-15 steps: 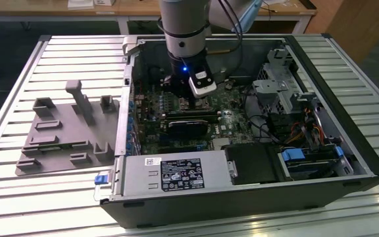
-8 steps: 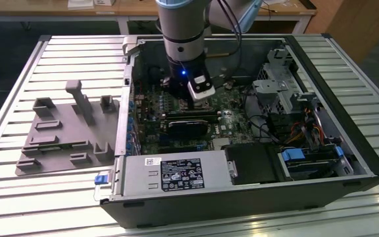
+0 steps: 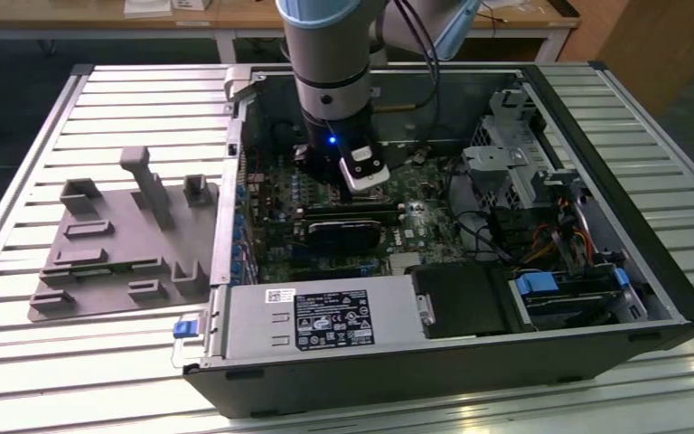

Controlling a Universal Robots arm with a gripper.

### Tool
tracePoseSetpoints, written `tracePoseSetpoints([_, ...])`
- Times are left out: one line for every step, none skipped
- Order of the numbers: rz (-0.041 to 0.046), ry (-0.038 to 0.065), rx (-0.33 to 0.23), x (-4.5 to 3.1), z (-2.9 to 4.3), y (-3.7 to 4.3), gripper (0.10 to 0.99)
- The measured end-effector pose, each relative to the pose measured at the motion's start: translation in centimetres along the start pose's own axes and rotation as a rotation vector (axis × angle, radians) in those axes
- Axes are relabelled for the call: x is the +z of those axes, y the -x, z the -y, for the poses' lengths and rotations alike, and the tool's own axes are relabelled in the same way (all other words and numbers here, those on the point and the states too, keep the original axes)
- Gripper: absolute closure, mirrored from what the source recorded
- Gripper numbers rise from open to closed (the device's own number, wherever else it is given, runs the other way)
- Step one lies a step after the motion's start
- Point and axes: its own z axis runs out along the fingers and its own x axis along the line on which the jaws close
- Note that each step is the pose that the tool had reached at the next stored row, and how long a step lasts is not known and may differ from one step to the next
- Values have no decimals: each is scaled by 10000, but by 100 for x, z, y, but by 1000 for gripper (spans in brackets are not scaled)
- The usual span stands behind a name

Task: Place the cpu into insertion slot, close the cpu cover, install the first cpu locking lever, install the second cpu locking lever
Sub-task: 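Install the second cpu locking lever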

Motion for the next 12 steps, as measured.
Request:
tracePoseSetpoints([-13, 55, 6, 4, 8, -2, 984])
tracePoseSetpoints([-27, 109, 14, 6, 18, -3, 984])
tracePoseSetpoints([-41, 163, 21, 9, 28, -3, 984])
tracePoseSetpoints([-55, 221, 28, 12, 38, -3, 984])
tracePoseSetpoints([-70, 280, 36, 15, 50, -3, 984])
tracePoseSetpoints([-82, 333, 43, 19, 60, -3, 984])
tracePoseSetpoints([-96, 386, 50, 21, 73, -3, 984])
tracePoseSetpoints([-108, 437, 56, 24, 86, -2, 984])
tracePoseSetpoints([-121, 484, 63, 25, 101, 0, 984])
tracePoseSetpoints([-132, 529, 69, 27, 116, 2, 984])
tracePoseSetpoints([-143, 574, 75, 29, 129, 2, 984])
tracePoseSetpoints([-154, 619, 80, 32, 140, 1, 984])
